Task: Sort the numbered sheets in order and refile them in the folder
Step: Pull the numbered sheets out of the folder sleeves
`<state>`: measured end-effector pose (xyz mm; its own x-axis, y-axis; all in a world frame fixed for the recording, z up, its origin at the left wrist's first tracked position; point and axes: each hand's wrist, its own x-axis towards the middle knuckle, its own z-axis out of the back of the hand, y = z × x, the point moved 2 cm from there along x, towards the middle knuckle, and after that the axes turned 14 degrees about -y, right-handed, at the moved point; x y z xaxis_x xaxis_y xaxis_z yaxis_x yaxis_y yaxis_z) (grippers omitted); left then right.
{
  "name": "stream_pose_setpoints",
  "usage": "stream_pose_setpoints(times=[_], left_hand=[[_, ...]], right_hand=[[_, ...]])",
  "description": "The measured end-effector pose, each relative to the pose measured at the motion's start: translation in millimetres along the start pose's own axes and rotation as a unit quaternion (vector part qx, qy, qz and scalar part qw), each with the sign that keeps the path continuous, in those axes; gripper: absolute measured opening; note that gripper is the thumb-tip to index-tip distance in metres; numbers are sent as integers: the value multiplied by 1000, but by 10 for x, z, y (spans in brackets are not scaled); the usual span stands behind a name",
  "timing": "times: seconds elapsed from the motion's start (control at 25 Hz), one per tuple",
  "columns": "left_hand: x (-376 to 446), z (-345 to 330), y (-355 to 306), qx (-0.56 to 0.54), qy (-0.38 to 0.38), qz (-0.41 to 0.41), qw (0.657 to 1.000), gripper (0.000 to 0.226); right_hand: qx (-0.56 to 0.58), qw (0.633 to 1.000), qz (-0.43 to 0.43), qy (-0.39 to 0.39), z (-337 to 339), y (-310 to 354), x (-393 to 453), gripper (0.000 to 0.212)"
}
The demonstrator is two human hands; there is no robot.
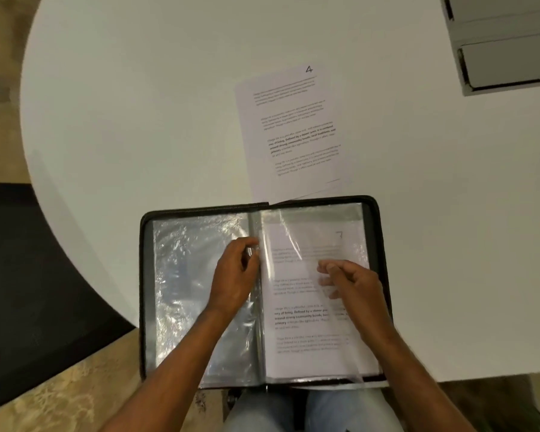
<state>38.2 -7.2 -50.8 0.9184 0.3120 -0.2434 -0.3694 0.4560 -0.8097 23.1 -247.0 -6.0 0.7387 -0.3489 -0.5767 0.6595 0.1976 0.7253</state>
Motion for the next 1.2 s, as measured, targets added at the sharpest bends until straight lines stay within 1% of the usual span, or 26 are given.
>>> stream_pose_setpoints(times=[0.16,0.28,0.4,0.44,0.56,0.64,0.68,0.76,0.84,0.88,0.92,0.96,1.0,1.04,1.12,1.2], left_hand=[[-149,174,57,-65,2,113,991,14],[-188,366,65,-111,-3,167,980,19],[-217,594,140,-137,-13,216,967,27],[-220,679,179,-152,-20,238,959,33],[-218,948,379,-221,-28,303,927,60],[-236,1117,517,-233,-23,325,916,74],[-250,1190,579,-228,-19,330,916,78],[-284,1291,672,-210,-9,328,921,82],[-308,1343,706,-183,-28,333,925,81],[-318,1356,742,-158,-50,336,927,74],[-326,1350,783,-127,-75,334,931,62],[-333,1337,821,-97,-102,327,934,45],[-339,1322,875,-67,-131,316,937,27],[-346,1302,896,-40,-151,305,939,14],[-347,1242,897,20,-178,281,943,17],[-359,1175,849,74,-203,260,941,12]], right_hand=[[29,996,30,73,-258,227,-296,15],[37,988,53,140,-586,310,-475,16],[80,972,39,217,-914,364,-651,35],[82,967,39,236,-1020,356,-694,38],[58,956,56,282,-1308,257,-790,35],[25,952,68,297,-1448,145,-815,40],[5,950,78,302,-1506,80,-825,45],[-34,948,99,301,-1571,-45,-834,52],[-62,947,117,294,-1591,-157,-826,53],[-70,945,128,293,-1588,-208,-824,52],[-73,944,141,290,-1573,-247,-818,51],[-73,944,155,280,-1545,-276,-803,49],[-72,947,171,262,-1498,-292,-772,47],[-72,951,188,236,-1432,-300,-727,44],[-101,953,233,168,-1236,-309,-583,40],[-155,943,277,96,-975,-335,-382,41]])
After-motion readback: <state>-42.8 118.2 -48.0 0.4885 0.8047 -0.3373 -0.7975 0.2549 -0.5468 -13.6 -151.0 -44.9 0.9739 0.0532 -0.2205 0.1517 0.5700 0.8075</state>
